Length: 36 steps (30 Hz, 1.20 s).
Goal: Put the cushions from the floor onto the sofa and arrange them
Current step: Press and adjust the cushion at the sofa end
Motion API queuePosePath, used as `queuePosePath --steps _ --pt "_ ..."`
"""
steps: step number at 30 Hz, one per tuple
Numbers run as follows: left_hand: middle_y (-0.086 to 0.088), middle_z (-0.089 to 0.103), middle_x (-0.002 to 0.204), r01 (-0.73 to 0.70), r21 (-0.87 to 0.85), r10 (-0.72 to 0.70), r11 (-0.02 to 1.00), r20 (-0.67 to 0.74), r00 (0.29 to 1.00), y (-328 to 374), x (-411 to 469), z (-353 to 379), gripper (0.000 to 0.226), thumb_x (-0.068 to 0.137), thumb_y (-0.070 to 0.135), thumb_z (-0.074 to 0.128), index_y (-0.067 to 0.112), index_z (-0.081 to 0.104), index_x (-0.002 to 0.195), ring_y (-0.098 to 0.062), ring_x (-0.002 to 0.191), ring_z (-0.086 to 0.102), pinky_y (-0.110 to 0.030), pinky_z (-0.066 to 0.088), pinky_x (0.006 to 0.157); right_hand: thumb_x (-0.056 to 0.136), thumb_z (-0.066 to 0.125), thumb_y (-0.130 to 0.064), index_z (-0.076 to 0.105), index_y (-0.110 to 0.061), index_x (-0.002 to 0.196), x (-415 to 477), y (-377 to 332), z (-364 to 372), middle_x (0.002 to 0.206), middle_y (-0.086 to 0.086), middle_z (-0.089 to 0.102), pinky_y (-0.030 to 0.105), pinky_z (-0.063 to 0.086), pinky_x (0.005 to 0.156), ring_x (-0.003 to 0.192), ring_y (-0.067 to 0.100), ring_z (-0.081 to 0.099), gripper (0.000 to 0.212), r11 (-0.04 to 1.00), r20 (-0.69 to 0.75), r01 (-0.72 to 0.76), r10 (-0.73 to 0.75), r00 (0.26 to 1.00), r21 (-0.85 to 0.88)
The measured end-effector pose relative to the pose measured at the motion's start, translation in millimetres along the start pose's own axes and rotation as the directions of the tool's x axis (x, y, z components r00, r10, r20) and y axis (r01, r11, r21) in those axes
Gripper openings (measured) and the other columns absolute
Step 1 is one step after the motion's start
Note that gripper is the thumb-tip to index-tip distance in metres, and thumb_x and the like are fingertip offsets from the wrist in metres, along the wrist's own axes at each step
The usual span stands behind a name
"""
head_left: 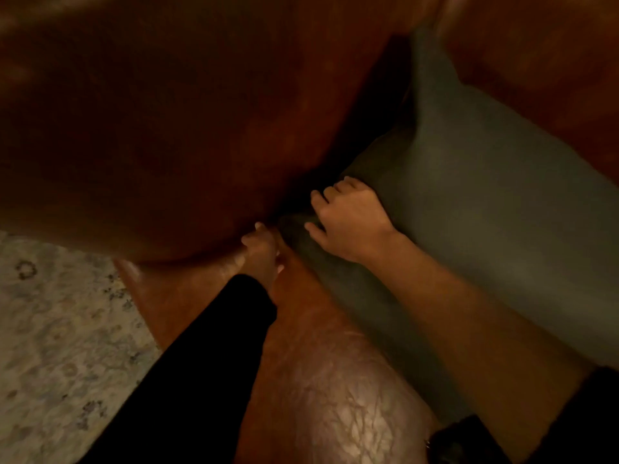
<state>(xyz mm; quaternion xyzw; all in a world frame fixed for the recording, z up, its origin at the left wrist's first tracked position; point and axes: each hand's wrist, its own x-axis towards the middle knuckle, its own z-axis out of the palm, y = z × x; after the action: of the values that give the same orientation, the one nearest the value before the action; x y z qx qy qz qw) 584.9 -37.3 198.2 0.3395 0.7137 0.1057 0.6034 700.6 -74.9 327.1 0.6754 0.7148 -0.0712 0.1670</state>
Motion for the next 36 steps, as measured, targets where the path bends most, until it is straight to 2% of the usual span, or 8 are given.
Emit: queuePosePath --steps 2,5,9,15,22,26,31,36 --pt "-0.003 0.046 0.140 -0.033 0.121 0.034 0.992 -0.007 0.999 3.5 0.9 -8.7 0.059 0.098 0.055 0.026 0.019 0.035 0.144 -0.029 0.125 0.047 -0.041 0.043 0.087 0.094 0.046 -0.030 0.057 -0.004 0.123 4.9 -8.5 -0.5 0.114 0.014 0.064 0.040 0.042 0.098 0.108 0.030 0.058 0.041 0.999 -0.170 0.008 -0.001 0.985 0.039" --pt "-0.008 0.034 0.148 -0.207 0.324 0.187 0.923 0.092 0.978 13.4 -26.0 -22.2 0.059 0.099 0.047 0.011 0.018 0.032 0.146 -0.035 0.132 0.035 -0.045 0.033 0.105 0.076 0.068 -0.022 0.072 -0.005 0.095 4.0 -16.6 -7.5 0.084 0.010 0.070 0.037 0.054 0.078 0.082 0.027 0.067 0.025 0.995 -0.407 0.056 -0.018 0.913 0.080" --pt "-0.012 0.042 0.137 -0.468 0.311 0.435 0.828 0.172 0.884 7.6 -67.8 -31.8 0.041 0.103 0.034 0.031 0.012 0.046 0.134 -0.029 0.129 0.037 -0.031 0.030 0.102 0.077 0.066 -0.021 0.073 -0.009 0.094 -19.9 -7.9 -17.5 0.090 0.007 0.071 0.039 0.049 0.092 0.097 0.026 0.065 0.022 0.995 -0.475 0.089 -0.060 0.878 0.038" --pt "-0.014 0.050 0.122 -0.834 0.369 0.746 0.410 0.391 0.539 58.3 -107.6 -26.0 0.058 0.092 0.052 0.038 0.009 0.053 0.126 -0.029 0.110 0.055 -0.039 0.042 0.097 0.081 0.057 -0.023 0.068 -0.010 0.113 -77.8 23.7 -33.1 0.121 0.012 0.064 0.046 0.029 0.109 0.121 0.028 0.055 0.036 0.996 -0.462 -0.080 0.089 0.883 0.040" --pt "-0.020 0.052 0.119 -0.970 0.236 0.792 -0.049 0.601 0.106 114.6 -138.3 -11.3 0.051 0.092 0.038 0.046 -0.004 0.053 0.121 -0.032 0.106 0.057 -0.046 0.048 0.091 0.087 0.045 -0.031 0.063 -0.013 0.122 -132.4 17.8 -40.3 0.132 0.012 0.057 0.051 0.037 0.104 0.125 0.027 0.052 0.043 0.849 -0.373 -0.443 0.525 0.765 0.287" --pt "-0.015 0.052 0.124 -0.922 0.173 0.692 -0.347 0.711 -0.127 134.9 -159.2 -15.3 0.042 0.092 0.032 0.048 0.007 0.055 0.125 -0.029 0.116 0.051 -0.042 0.041 0.094 0.088 0.044 -0.032 0.064 -0.012 0.119 -172.5 -1.5 -30.6 0.125 0.012 0.061 0.046 0.045 0.095 0.117 0.030 0.057 0.042 0.592 -0.266 -0.645 0.802 0.536 0.483" --pt "-0.006 0.060 0.117 -0.777 -0.148 0.307 -0.612 0.861 -0.406 146.9 -204.1 19.5 0.035 0.092 0.032 0.045 0.015 0.061 0.119 -0.020 0.112 0.048 -0.037 0.038 0.087 0.087 0.043 -0.033 0.065 -0.012 0.117 -217.2 -34.4 -14.3 0.119 0.012 0.063 0.041 0.052 0.080 0.109 0.031 0.061 0.043 0.290 -0.099 -0.770 0.953 0.286 0.568" --pt "-0.006 0.065 0.106 -0.590 -0.459 -0.083 -0.664 0.830 -0.552 111.3 -234.9 70.7 0.028 0.091 0.026 0.047 0.012 0.068 0.104 -0.024 0.105 0.058 -0.034 0.037 0.089 0.080 0.054 -0.032 0.064 -0.013 0.118 -244.0 -57.9 17.8 0.115 0.010 0.064 0.041 0.053 0.073 0.102 0.030 0.064 0.044 0.074 0.084 -0.795 0.984 0.156 0.602"
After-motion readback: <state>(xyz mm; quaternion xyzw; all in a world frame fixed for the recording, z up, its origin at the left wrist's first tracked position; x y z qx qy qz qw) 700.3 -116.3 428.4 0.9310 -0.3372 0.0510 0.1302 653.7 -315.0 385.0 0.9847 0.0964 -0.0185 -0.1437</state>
